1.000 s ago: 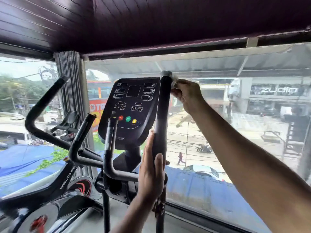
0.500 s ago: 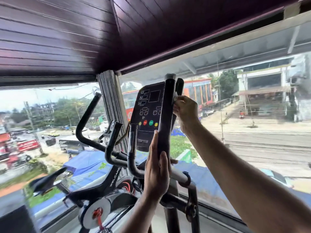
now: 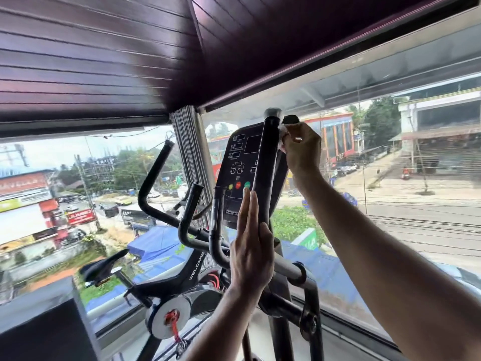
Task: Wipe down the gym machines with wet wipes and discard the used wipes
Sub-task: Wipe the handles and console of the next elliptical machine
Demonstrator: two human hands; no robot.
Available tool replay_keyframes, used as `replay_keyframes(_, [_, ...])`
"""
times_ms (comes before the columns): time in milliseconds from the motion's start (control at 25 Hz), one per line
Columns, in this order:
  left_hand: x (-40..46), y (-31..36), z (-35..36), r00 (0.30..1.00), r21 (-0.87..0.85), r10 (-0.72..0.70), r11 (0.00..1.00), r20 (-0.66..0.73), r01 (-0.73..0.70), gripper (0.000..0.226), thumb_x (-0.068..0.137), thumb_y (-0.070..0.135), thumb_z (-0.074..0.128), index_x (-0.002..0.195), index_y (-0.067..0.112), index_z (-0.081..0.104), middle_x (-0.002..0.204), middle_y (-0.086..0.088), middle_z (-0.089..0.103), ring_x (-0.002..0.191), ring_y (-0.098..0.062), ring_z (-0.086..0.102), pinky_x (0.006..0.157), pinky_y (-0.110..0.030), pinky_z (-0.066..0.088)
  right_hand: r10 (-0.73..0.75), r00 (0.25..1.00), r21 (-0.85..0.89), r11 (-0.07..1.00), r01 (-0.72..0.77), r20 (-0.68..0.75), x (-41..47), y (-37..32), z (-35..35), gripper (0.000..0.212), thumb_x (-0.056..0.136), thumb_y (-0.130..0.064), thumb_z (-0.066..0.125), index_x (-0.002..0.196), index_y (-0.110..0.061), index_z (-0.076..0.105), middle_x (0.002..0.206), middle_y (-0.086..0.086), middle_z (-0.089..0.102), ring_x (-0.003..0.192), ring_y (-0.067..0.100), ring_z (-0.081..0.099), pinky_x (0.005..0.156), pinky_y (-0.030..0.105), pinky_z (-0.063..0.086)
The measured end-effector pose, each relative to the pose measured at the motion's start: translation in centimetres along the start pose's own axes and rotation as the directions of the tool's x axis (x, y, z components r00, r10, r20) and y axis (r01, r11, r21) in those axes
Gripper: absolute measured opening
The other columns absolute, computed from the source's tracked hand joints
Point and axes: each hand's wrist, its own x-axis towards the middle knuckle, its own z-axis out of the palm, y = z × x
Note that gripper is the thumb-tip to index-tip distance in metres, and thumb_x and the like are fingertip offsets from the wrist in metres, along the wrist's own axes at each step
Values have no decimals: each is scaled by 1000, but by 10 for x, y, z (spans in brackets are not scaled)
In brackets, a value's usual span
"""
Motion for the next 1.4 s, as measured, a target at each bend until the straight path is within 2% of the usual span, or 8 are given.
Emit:
replay_keyframes(120, [-1, 1, 1, 999, 37, 29, 999, -25, -28, 55, 104, 13, 36, 156, -4, 36, 164, -18, 35, 142, 18, 31, 102, 4, 31, 178, 979, 190, 962, -194, 95, -38, 12, -8, 13, 93, -23, 76, 87, -15, 69, 79, 1, 69, 69, 8, 68, 71, 30, 60])
replay_keyframes(240, [-2, -1, 3, 998, 45, 50, 998, -32, -48, 54, 106, 16, 37, 156, -3, 36, 164, -17, 36, 150, 6, 28, 109, -1, 27, 142, 984, 266, 950, -166, 107, -59, 13, -17, 5, 90, -11, 78, 89, -13, 74, 77, -1, 72, 73, 10, 71, 73, 26, 60])
replay_keyframes(400, [-4, -14, 10, 999, -53, -36, 998, -9, 35, 55, 111, 45, 36, 163, 30, 28, 169, 12, 27, 133, -42, 56, 102, -55, 54, 84, 995, 181, 979, -93, 58, -25, 0, -10, 12, 88, -10, 79, 93, -21, 75, 82, -6, 76, 81, 15, 75, 78, 34, 63])
replay_keyframes(480, [-5, -16, 10, 996, -120, -84, 989, -22, 81, 53, 108, 50, 40, 160, 45, 28, 166, 20, 29, 119, -52, 61, 95, -64, 55, 72, 997, 198, 977, -76, 31, -6, -3, -2, 8, 89, -15, 79, 93, -19, 74, 81, -7, 74, 78, 11, 73, 78, 37, 64])
replay_keyframes(680, [-7, -5, 10, 978, -271, -200, 946, -55, 178, 55, 103, 34, 53, 154, 46, 38, 160, 13, 42, 85, -28, 72, 69, -39, 64, 259, 950, 302, 904, -301, 171, -17, 10, 1, 20, 95, -18, 73, 105, -1, 67, 91, 7, 71, 75, 12, 71, 76, 34, 63])
replay_keyframes(840, [-8, -17, 16, 985, -209, -166, 966, -50, 152, 54, 106, 53, 45, 158, 44, 33, 159, 11, 44, 120, -42, 65, 93, -63, 56, 334, 888, 374, 816, -440, 316, -58, 22, -16, 19, 95, -2, 67, 112, 6, 63, 87, 12, 71, 72, 16, 71, 72, 32, 62])
replay_keyframes(1120, [-7, -16, 14, 994, -145, -94, 986, -59, 84, 54, 108, 50, 41, 160, 41, 30, 164, 14, 36, 124, -39, 64, 93, -57, 57, 350, 914, 565, 721, -401, 204, -1, 16, 16, 24, 95, 3, 65, 119, 6, 64, 77, 5, 70, 66, 12, 67, 63, 25, 58])
replay_keyframes(1400, [-7, -9, 7, 998, -26, -56, 998, -22, 55, 56, 107, 29, 45, 158, 8, 36, 164, -6, 39, 151, 0, 31, 117, -10, 25, 248, 759, 493, 632, -598, 602, -36, 51, 4, 21, 101, -2, 51, 115, 3, 65, 92, 12, 72, 77, 17, 70, 68, 27, 59])
